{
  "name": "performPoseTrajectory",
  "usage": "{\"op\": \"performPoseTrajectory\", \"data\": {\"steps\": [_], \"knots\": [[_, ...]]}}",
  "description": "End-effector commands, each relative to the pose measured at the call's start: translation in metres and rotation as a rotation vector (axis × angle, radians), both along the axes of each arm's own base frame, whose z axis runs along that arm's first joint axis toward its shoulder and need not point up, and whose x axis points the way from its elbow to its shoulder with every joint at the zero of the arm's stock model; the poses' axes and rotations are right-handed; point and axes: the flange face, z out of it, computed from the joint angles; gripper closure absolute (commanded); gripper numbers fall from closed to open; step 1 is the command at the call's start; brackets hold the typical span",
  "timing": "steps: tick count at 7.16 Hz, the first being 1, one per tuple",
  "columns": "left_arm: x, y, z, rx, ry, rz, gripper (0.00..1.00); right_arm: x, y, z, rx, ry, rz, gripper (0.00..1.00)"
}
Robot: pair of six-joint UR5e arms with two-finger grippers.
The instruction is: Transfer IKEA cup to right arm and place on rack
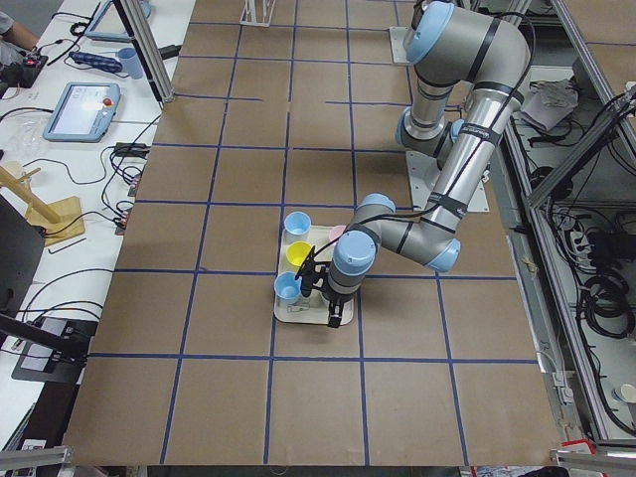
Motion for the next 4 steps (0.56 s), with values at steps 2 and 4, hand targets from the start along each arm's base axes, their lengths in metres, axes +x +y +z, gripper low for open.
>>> {"op": "performPoseTrajectory", "data": {"steps": [2, 4], "knots": [[-0.001, -0.0075, -0.0144, -0.009, 0.029, -0.015, 0.48, 0.0047, -0.0008, -0.0168, 0.049, -0.178, -0.026, 0.0], [-0.0001, -0.0081, -0.0131, -0.012, 0.027, -0.016, 0.89, 0.0057, -0.0016, -0.0172, 0.088, -0.192, -0.037, 0.0]]}}
